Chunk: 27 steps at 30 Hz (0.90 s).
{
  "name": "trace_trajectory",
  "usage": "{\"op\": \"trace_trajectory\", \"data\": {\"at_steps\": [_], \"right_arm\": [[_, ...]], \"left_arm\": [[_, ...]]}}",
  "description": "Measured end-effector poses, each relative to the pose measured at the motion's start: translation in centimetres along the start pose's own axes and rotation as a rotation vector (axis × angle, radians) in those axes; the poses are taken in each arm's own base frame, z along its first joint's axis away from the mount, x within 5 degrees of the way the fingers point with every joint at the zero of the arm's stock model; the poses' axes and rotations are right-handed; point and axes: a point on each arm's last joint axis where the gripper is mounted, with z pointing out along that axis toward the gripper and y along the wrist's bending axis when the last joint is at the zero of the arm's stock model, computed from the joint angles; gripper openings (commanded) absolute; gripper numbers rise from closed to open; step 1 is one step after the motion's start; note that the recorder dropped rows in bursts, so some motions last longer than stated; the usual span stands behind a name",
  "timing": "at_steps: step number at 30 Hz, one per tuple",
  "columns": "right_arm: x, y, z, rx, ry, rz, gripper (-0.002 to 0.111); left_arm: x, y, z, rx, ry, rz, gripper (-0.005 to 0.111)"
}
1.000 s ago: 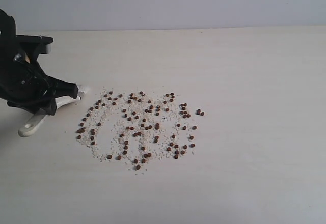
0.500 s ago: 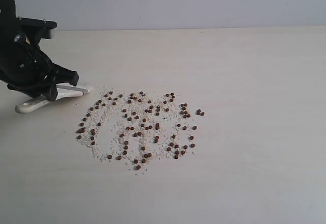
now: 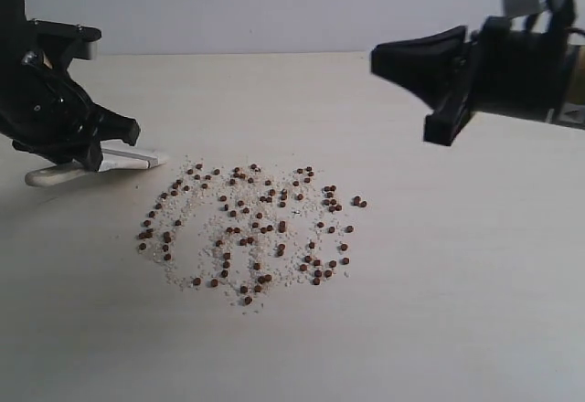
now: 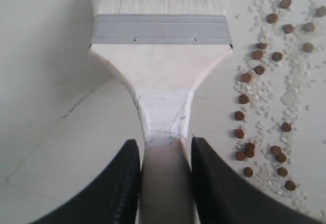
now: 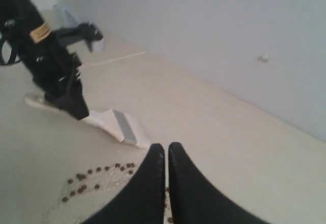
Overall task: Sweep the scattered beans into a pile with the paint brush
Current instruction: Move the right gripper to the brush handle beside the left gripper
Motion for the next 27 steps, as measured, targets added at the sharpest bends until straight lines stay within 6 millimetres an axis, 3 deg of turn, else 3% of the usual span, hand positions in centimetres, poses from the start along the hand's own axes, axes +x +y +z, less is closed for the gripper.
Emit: {"op": "trace_trajectory", "data": {"at_steps": [2, 3, 4, 8, 11, 15, 19, 27], "right_arm": [[1.4, -0.6, 2.5, -0.087, 0.036, -0.040, 0.019], [1.8, -0.7, 3.6, -0.124, 0.046, -0.081, 0.028], [3.1, -0.4, 6.3, -0.205, 0.066, -0.177, 0.032], [5.5, 1.1, 10.9, -0.316, 0.112, -0.394, 0.048], [7.4, 2.6, 15.0, -0.364, 0.140, -0.549, 0.053], [8.3, 3.1, 19.4, -0.323, 0.094, -0.545, 0.053], [8.6, 3.5, 21.4, -0.335, 0.067, -0.565, 0.053], [9.3, 3.1, 22.8, -0.336, 0.051, -0.550, 0.053]], "left_arm": [[-0.1, 0.4, 0.0, -0.003, -0.001, -0.002, 0.000], [-0.1, 0.7, 0.1, -0.005, -0.001, -0.002, 0.000], [-0.1, 1.1, 0.1, -0.008, 0.000, -0.002, 0.000], [-0.2, 1.6, 0.1, -0.013, -0.002, 0.001, 0.000], [-0.2, 1.6, 0.1, -0.012, -0.006, 0.006, 0.000], [-0.2, 1.4, 0.1, 0.004, -0.009, -0.008, 0.000], [-0.2, 1.3, 0.1, 0.019, -0.009, -0.022, 0.000], [-0.4, 1.0, 0.1, 0.056, -0.023, -0.058, 0.000]]}}
